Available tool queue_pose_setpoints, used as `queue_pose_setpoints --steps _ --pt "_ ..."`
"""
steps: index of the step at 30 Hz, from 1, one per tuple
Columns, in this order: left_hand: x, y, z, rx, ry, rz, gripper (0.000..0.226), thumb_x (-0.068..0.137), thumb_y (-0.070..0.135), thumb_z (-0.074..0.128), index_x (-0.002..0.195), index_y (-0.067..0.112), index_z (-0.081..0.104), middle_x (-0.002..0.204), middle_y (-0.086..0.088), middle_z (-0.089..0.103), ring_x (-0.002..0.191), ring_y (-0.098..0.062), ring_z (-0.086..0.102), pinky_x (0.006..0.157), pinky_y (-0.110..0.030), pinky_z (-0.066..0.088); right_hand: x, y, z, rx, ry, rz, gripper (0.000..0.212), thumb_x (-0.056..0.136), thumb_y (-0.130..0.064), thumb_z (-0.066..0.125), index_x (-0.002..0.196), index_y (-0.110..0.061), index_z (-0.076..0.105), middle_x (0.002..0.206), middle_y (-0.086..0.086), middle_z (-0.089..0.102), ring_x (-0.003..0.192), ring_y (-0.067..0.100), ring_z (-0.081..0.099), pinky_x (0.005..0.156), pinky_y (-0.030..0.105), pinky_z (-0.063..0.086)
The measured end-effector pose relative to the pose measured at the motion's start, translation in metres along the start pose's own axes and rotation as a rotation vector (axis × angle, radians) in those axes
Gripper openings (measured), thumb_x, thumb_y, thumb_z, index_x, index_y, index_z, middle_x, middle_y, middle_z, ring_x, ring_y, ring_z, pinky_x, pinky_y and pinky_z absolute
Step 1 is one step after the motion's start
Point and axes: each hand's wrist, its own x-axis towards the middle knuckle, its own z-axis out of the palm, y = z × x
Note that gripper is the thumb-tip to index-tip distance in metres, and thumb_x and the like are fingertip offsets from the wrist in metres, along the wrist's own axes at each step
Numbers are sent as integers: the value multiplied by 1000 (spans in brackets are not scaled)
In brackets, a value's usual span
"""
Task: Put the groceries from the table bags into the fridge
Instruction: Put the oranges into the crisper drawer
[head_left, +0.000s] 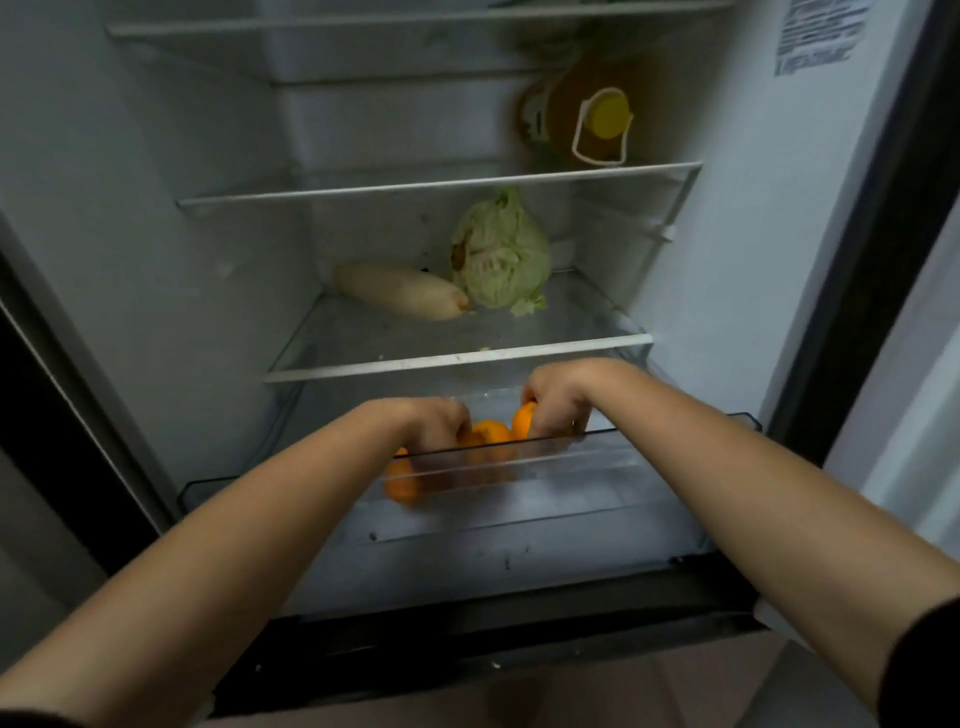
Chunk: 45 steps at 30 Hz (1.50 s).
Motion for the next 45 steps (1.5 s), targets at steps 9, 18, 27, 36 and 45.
queue_pose_setpoints --steps 9,18,27,36,45 --pt "15 -6 11 7 -40 57 54 88 36 69 137 22 51 132 -2 56 116 -25 55 104 -44 44 18 -6 13 -168 -246 24 54 68 -45 88 109 -12 75 102 5 77 92 22 75 88 43 60" --pt "3 -3 6 13 -70 60 57 81 43 76 133 29 56 123 0 60 110 -24 58 100 -44 48 5 1 13 -15 -168 35 64 70 -44 86 118 -6 69 110 13 73 100 29 72 88 46 60" --pt "-65 -25 3 -178 914 -162 44 95 44 57 130 18 57 128 -8 56 118 -27 53 95 -41 47 -40 1 2 75 700 -200 45 97 -50 50 131 -21 60 130 9 60 118 30 56 93 41 49" --pt "-153 -15 88 -131 1208 -301 53 96 48 40 132 13 56 133 -12 55 123 -31 51 98 -45 46 -60 -62 50 200 1054 -332 51 101 -49 42 139 -15 53 138 13 51 124 34 51 92 42 46" --pt "-296 7 201 -129 1119 -343 54 97 49 40 138 15 52 145 -13 48 133 -30 44 104 -47 40 -147 -124 169 254 1009 -263 61 99 -48 46 149 -13 38 158 21 27 146 38 24 116 51 24"
